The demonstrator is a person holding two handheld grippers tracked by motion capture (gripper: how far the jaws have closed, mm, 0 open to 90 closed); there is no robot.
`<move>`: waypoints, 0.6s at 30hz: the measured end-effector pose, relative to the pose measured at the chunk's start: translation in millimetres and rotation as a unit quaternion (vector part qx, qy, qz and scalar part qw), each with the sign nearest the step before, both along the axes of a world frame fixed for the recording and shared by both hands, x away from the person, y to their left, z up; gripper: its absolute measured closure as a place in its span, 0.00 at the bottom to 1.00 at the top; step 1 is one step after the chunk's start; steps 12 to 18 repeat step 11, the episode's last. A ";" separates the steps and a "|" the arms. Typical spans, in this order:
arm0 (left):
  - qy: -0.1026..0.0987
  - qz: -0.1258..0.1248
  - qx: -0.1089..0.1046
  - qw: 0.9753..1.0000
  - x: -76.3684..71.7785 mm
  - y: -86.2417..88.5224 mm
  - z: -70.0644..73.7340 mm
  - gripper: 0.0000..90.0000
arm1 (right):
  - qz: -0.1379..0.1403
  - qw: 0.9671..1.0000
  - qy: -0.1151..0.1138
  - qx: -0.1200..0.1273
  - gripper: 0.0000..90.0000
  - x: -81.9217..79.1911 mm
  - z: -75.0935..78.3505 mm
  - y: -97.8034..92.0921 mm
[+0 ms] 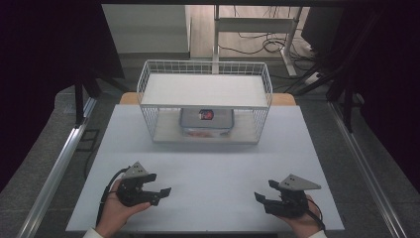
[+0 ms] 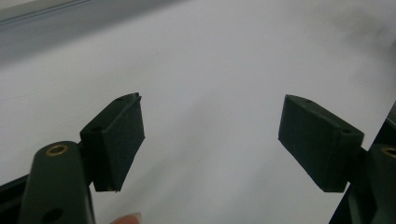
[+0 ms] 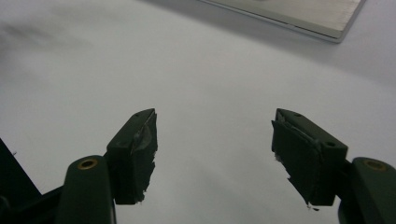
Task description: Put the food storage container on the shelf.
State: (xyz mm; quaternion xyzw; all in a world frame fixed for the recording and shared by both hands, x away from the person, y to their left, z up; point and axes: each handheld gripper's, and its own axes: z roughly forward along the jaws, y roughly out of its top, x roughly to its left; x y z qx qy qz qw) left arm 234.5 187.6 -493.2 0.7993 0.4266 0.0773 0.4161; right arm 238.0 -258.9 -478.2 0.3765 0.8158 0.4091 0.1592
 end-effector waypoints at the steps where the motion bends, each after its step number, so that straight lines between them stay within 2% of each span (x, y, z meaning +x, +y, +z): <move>1: 0.000 0.000 0.000 1.000 -0.1 0.2 0.1 0.25 | 0.000 1.000 0.000 -0.001 0.34 0.0 -0.1 0.2; 6: -0.002 0.000 -0.001 1.000 -0.3 1.0 1.1 0.25 | -0.008 1.000 0.001 0.006 0.33 1.4 -0.3 -2.2; 18: -0.001 0.000 0.001 1.000 1.1 0.7 0.3 0.25 | -0.010 1.000 -0.002 0.005 0.30 2.0 -0.6 -2.8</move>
